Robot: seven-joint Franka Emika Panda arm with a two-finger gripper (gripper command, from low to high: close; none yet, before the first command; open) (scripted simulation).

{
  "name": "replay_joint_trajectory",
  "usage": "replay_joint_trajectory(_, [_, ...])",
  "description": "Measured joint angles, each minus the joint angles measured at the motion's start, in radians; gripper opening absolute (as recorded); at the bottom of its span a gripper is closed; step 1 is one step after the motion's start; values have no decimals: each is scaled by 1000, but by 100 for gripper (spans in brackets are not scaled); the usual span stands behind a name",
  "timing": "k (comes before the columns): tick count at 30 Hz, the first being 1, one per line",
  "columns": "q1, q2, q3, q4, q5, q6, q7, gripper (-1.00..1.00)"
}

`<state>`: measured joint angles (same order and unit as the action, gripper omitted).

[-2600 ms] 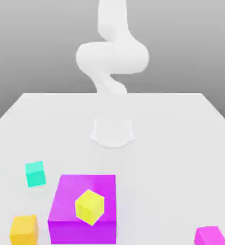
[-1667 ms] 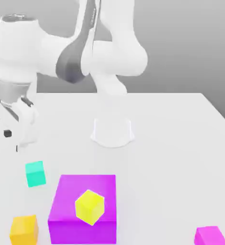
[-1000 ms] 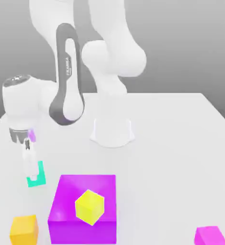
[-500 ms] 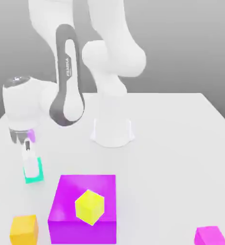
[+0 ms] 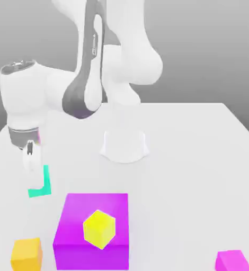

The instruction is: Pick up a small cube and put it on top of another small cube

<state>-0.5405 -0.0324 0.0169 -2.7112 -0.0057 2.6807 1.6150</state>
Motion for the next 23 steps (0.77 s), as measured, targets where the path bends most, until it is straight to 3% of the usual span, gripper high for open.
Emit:
replay_joint_trajectory(14, [254,-36,148,258,23,-292,618,-100])
replay_joint_trajectory(19, [263,74,148,246,-10,-174,690,-100])
replay_joint_trajectory(20, [265,92,148,241,-14,-150,694,100])
replay_joint_trajectory(23, [265,92,148,241,-14,-150,694,100])
